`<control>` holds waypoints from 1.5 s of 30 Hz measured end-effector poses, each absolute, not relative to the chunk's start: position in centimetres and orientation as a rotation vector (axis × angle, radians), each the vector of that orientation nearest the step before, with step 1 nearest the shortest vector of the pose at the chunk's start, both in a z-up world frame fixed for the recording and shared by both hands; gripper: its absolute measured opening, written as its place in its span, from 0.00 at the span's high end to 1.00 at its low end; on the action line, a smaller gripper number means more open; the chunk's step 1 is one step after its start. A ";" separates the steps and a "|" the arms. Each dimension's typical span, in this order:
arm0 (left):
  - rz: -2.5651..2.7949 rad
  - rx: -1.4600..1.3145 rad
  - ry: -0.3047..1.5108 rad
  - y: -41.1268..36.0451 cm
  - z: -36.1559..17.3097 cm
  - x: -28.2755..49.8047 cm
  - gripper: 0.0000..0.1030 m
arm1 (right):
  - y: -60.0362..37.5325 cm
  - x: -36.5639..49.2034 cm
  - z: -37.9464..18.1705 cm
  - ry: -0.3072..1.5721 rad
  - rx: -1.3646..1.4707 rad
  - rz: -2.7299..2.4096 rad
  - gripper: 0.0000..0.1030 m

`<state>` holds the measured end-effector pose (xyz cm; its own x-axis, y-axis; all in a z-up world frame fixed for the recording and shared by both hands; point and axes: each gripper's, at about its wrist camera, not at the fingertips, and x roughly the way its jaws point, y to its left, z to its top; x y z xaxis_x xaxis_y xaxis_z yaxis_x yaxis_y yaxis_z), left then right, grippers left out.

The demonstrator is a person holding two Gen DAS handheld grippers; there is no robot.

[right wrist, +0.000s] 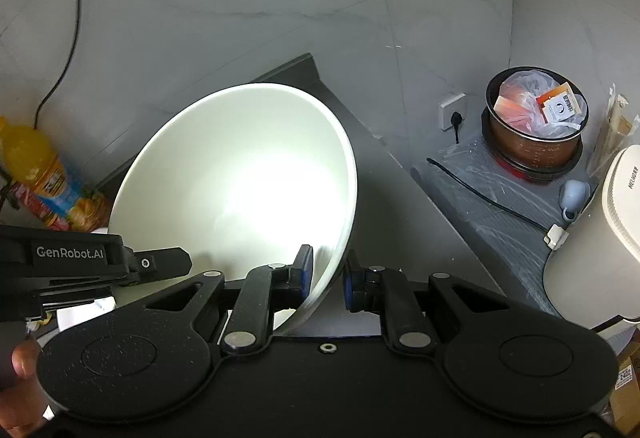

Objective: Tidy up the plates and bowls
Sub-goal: 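Carry the smaller cream bowl onto the stacked bowls and open grippers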

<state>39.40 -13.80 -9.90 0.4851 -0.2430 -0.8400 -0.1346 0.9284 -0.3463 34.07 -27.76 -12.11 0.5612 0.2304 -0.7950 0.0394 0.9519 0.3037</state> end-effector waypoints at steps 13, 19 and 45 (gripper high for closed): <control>-0.026 -0.407 1.056 -12.3 -8.7 34.4 0.88 | -26.5 30.6 -11.1 0.983 0.284 0.182 0.84; -0.006 -0.416 1.057 -11.8 -8.6 32.7 0.88 | -26.1 29.3 -10.9 0.984 0.280 0.204 0.83; 0.026 -0.480 1.075 -10.0 -11.7 27.4 0.88 | -23.9 26.1 -11.8 0.987 0.205 0.240 0.78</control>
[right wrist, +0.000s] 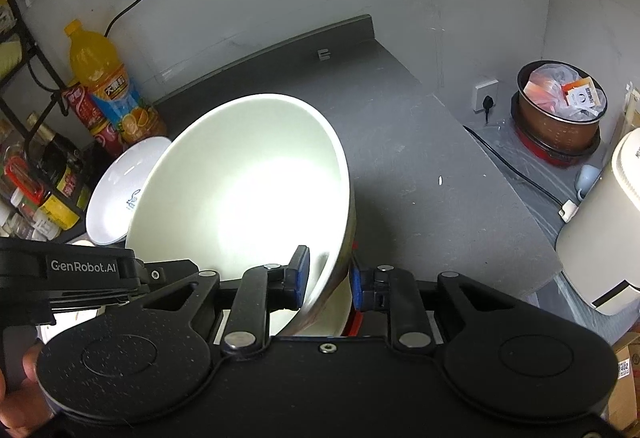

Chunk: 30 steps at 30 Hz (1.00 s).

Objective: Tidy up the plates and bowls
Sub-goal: 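Carry the smaller cream bowl onto the stacked bowls and open grippers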

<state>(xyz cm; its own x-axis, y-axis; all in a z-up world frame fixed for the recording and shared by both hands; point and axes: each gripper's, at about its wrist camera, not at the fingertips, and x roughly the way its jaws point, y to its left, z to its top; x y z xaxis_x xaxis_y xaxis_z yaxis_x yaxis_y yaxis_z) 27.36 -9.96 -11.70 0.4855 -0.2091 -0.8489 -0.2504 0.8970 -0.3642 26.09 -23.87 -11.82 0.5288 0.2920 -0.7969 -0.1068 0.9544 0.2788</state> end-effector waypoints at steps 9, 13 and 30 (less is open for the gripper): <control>0.097 -0.472 1.100 -8.9 -11.7 26.7 0.84 | -23.5 26.2 -12.5 1.017 0.181 0.236 0.80; 0.100 -0.495 1.078 -7.7 -11.1 25.9 0.84 | -23.6 26.2 -12.3 1.009 0.185 0.235 0.77; 0.190 -0.488 1.018 -5.1 -7.9 23.6 0.50 | -23.0 25.5 -8.6 0.940 0.206 0.266 0.04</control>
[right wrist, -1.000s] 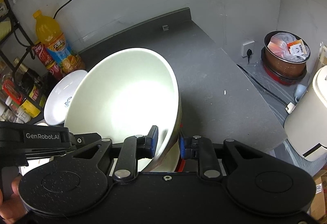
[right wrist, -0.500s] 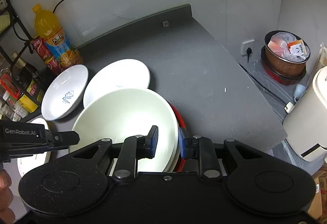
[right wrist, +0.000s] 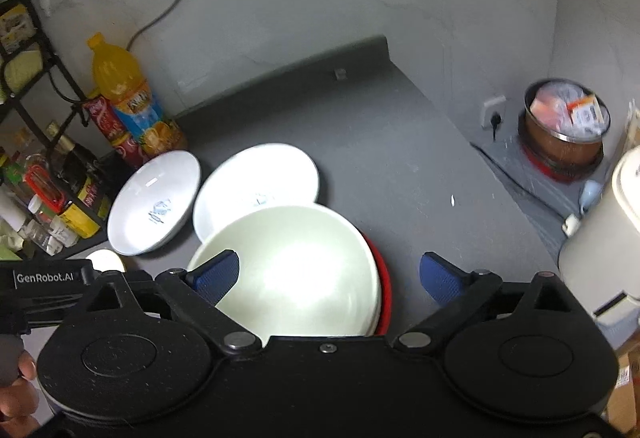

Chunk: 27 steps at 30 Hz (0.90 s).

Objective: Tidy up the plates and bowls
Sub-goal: 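Move both grippers over to the white 'Sweet' plate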

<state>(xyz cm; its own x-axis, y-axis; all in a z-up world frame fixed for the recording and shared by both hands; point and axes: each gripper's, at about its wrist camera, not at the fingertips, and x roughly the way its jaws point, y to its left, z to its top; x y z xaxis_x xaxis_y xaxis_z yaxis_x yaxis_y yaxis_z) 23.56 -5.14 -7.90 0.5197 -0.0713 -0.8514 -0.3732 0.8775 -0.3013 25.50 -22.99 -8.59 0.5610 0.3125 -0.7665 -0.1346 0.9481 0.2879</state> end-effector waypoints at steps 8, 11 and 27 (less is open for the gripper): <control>0.274 -0.483 0.983 -3.2 -6.5 21.3 0.37 | -20.5 25.5 -7.1 0.893 0.086 0.303 0.00; 0.301 -0.448 0.988 -2.6 -6.2 20.4 0.37 | -19.3 25.3 -7.1 0.897 0.059 0.346 0.00; 0.421 -0.529 0.988 1.9 -5.8 17.3 0.37 | -13.4 25.0 -6.9 0.962 -0.018 0.548 0.00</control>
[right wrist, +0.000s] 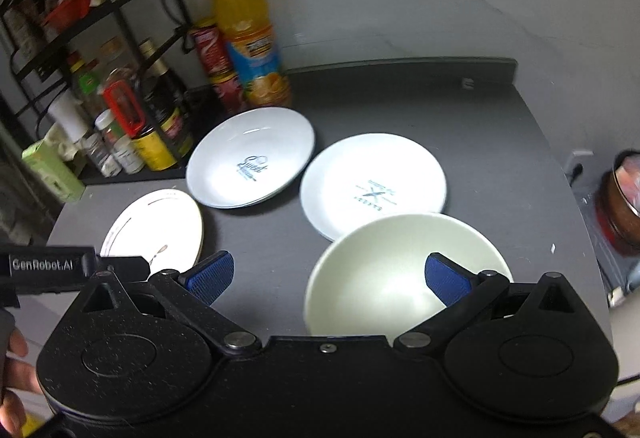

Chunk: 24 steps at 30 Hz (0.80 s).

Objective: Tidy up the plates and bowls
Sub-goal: 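Move both grippers over to the white 'Sweet' plate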

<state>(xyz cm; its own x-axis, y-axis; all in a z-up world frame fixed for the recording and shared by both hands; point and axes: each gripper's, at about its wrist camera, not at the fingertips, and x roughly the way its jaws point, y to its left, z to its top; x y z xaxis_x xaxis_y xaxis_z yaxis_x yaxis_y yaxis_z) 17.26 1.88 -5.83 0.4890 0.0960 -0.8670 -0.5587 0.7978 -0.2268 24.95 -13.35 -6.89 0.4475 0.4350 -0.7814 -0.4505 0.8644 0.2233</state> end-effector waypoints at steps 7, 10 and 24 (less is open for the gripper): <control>0.460 -0.563 0.989 3.5 -6.4 16.6 0.37 | -10.5 25.2 -7.2 0.992 -0.085 0.614 0.00; 0.485 -0.577 0.984 4.5 -6.6 16.6 0.37 | -9.8 25.7 -7.4 1.006 -0.091 0.632 0.00; 0.532 -0.642 0.984 9.0 -8.6 18.7 0.37 | -6.3 29.2 -8.5 1.030 -0.108 0.693 0.00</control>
<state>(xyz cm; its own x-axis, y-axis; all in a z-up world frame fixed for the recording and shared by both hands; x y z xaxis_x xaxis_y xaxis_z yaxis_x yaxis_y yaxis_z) 18.75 9.04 -8.63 0.4564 0.1215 -0.8814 -0.6706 0.6981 -0.2510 29.19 -6.34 -8.53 0.3237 0.4784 -0.8163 -0.5763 0.7840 0.2309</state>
